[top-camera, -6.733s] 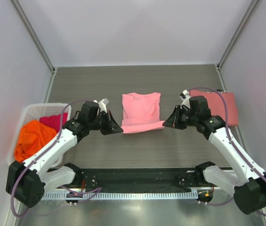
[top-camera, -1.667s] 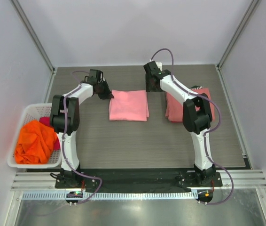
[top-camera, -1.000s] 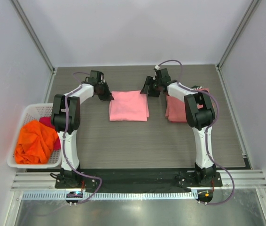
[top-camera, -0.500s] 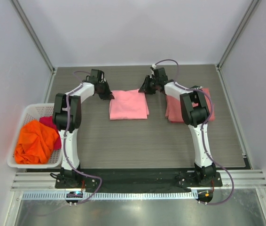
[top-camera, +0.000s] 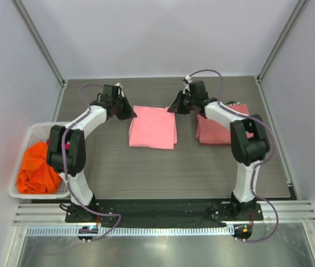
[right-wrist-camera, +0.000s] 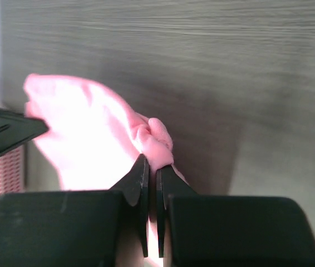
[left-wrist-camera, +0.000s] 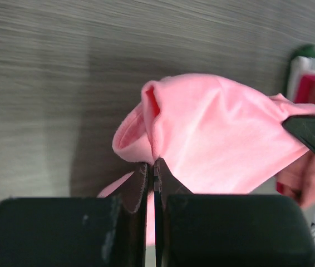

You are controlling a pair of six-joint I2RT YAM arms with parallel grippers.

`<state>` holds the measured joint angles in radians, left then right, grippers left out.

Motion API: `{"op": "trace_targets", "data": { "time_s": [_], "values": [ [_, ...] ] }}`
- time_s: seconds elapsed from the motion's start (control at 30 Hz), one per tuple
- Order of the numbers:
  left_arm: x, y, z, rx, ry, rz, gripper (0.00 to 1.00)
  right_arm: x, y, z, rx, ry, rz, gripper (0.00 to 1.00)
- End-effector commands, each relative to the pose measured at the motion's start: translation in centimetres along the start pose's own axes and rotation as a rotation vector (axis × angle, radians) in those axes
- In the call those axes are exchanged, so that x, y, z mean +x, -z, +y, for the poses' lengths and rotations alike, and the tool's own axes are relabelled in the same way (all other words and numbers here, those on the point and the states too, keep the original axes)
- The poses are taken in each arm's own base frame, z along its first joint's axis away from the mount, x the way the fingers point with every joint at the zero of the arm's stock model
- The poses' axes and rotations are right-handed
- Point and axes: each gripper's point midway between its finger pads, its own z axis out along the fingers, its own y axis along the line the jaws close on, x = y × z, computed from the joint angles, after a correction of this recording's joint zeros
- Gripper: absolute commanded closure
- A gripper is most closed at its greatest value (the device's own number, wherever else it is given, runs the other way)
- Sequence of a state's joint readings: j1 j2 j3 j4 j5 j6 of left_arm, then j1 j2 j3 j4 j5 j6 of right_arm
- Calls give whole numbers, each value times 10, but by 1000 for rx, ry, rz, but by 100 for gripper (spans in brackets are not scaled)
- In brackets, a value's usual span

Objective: Fold and stack the t-shirts
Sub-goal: Neatly place the folded tshirt to the corner

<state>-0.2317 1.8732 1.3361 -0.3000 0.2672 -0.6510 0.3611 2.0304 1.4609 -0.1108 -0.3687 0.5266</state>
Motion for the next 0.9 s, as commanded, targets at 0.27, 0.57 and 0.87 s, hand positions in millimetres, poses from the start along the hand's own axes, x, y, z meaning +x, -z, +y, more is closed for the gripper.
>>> {"op": "trace_targets", "data": {
  "time_s": [0.27, 0.57, 0.87],
  "values": [
    [35, 135, -148, 285, -170, -190, 100, -29, 208, 73, -43, 100, -330, 99],
    [83, 184, -247, 480, -246, -175, 100, -56, 340, -8, 393, -8, -567, 99],
    [129, 137, -330, 583, -205, -126, 100, -76, 377, -117, 648, -210, -619, 99]
  ]
}}
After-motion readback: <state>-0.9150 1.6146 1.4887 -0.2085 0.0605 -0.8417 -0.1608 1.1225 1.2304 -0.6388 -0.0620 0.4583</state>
